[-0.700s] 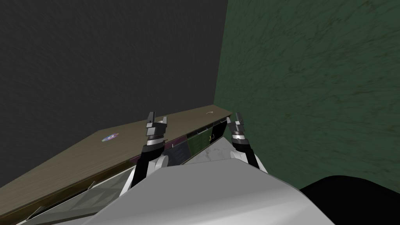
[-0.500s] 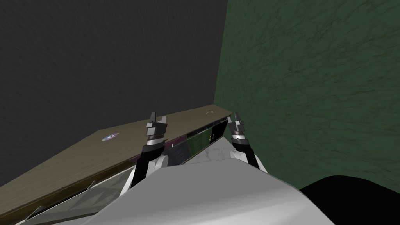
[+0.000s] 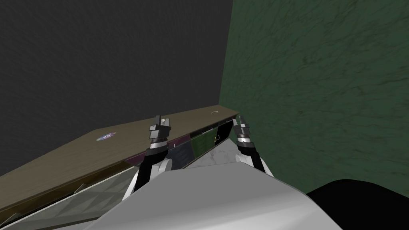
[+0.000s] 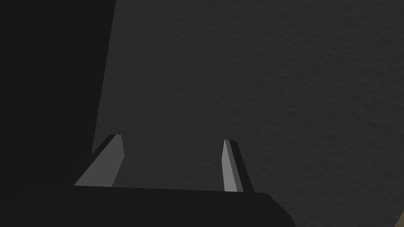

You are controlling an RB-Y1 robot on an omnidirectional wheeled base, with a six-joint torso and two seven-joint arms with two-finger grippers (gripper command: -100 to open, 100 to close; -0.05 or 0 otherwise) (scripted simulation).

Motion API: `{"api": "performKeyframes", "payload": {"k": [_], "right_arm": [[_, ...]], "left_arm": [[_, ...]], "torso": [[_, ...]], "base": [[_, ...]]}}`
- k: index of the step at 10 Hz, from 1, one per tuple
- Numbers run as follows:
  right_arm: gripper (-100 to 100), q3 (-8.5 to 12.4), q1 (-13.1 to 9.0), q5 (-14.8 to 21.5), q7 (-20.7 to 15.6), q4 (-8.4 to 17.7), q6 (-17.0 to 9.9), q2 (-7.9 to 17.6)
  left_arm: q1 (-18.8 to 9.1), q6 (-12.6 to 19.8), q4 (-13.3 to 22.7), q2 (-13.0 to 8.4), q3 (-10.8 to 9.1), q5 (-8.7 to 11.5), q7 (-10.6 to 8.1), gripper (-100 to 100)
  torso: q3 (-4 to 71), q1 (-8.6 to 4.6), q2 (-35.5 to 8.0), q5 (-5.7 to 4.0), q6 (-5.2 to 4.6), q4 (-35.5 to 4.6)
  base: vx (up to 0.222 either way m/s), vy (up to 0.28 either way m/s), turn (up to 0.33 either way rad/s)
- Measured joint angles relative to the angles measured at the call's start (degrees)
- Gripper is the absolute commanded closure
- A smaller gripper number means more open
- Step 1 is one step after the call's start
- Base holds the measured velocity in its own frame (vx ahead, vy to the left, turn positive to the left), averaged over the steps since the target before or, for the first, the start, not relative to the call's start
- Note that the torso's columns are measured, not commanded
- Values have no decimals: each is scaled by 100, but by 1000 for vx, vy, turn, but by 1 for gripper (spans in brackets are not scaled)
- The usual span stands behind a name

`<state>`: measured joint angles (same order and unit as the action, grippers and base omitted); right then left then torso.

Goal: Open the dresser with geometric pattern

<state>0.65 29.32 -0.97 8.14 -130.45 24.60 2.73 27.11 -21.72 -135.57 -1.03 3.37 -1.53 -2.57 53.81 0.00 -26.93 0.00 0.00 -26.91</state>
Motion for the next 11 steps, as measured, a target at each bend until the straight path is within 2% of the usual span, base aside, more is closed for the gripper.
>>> {"api": "performKeyframes", "payload": {"k": [2, 3, 4, 6, 11], "right_arm": [[0, 0, 0, 0, 0, 0, 0, 0], [0, 0, 0, 0, 0, 0, 0, 0], [0, 0, 1, 0, 0, 2, 0, -1], [0, -1, 1, 0, 0, 3, -1, -1], [0, -1, 1, 0, 0, 3, -1, -1]], "left_arm": [[0, 0, 0, 0, 0, 0, 0, 0], [0, 0, 0, 0, 0, 0, 0, -100], [-3, -55, 84, -126, -1, 10, -10, -100], [-43, -215, 317, -414, -66, 71, -81, -100], [-145, -759, 1021, -675, -119, 187, -235, -100]], "torso": [[1691, 0, -846, 0, 0, -846], [2538, 0, -1269, 0, 0, -1269], [2935, -7, -1457, -1, 0, -1456], [3074, -18, -1523, -5, 0, -1528], [3072, 5, -1542, 2, 0, -1539]], "base": [[0, 0, 0], [23, -31, 18], [31, -62, 23], [48, -99, 40], [53, -118, 32]]}}
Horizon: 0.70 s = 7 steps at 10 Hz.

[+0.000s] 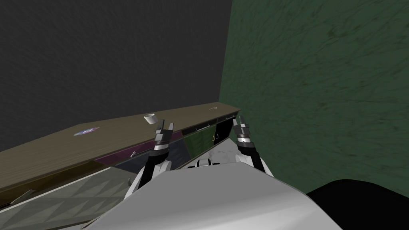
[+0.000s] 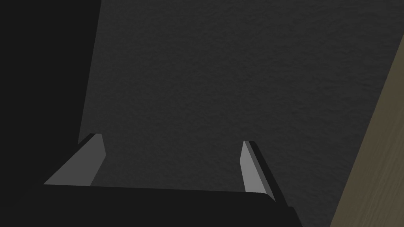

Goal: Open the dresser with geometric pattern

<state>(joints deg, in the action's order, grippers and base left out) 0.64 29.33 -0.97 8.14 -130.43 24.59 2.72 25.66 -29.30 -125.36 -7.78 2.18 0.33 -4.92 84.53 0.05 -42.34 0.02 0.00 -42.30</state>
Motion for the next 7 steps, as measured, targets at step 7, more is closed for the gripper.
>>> {"api": "performKeyframes", "payload": {"k": [7], "right_arm": [[0, 0, 0, 0, 0, 0, 0, 0]], "left_arm": [[-146, -883, 1074, -87, -103, 192, -251, -100]], "torso": [[-2, 9, -3, 3, 1, -1]], "base": [[53, -122, 39]]}}
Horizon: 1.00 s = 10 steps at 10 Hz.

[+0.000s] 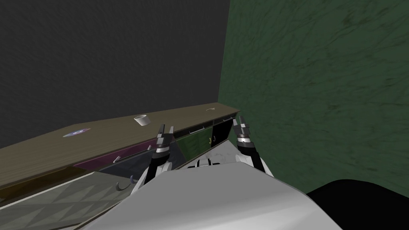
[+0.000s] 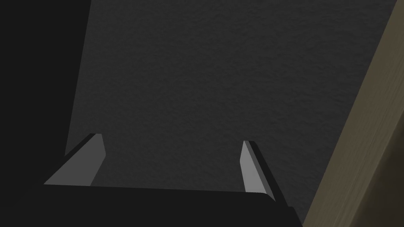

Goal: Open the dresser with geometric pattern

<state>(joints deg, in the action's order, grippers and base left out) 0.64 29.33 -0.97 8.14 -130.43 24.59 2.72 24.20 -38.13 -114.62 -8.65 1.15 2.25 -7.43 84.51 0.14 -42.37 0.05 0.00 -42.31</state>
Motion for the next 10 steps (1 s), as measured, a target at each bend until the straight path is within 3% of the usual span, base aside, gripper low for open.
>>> {"api": "performKeyframes", "payload": {"k": [4, 10], "right_arm": [[0, -1, 1, 0, 0, 0, 0, -1], [0, 0, 0, 0, 0, 0, 0, 0]], "left_arm": [[-82, -627, 726, 18, -60, 132, -170, -100], [-225, -1174, 1505, 29, -170, 273, -341, -100]], "torso": [[11, -30, 16, -9, 0, 5], [13, -22, 28, 6, -11, 23]], "base": [[66, -156, 45], [37, -91, 33]]}}
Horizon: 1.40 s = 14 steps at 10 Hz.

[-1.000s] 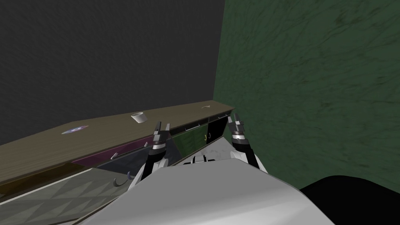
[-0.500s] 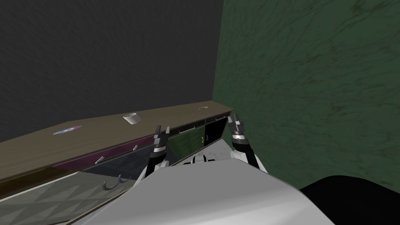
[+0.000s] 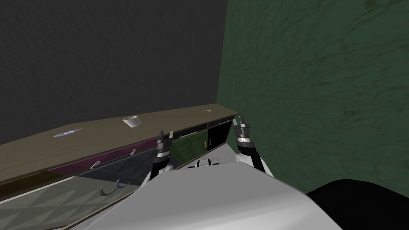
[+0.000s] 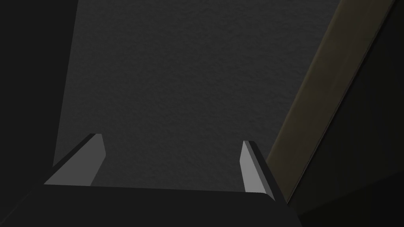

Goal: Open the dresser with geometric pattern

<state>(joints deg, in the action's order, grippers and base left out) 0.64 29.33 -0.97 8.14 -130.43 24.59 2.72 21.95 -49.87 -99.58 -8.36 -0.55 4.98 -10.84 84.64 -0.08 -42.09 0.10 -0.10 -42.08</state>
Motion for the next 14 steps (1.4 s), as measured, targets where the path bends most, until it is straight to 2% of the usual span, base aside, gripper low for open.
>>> {"api": "performKeyframes", "payload": {"k": [2, 4, 14], "right_arm": [[0, 0, 0, 0, 0, 0, 0, 0], [0, 0, 0, 0, 0, 0, 0, 0], [0, 0, 0, 0, 0, 0, 0, 0]], "left_arm": [[-55, -281, 326, 24, -43, 55, -64, -100], [-66, -422, 606, 45, -50, 91, -118, -100], [-239, -1168, 1607, 123, -204, 283, -321, -100]], "torso": [[18, 4, 29, 6, -15, 16], [13, 18, 17, -1, -6, -1], [24, -20, 58, 29, -40, 42]], "base": [[22, -113, 30], [40, -83, 31], [26, -65, 24]]}}
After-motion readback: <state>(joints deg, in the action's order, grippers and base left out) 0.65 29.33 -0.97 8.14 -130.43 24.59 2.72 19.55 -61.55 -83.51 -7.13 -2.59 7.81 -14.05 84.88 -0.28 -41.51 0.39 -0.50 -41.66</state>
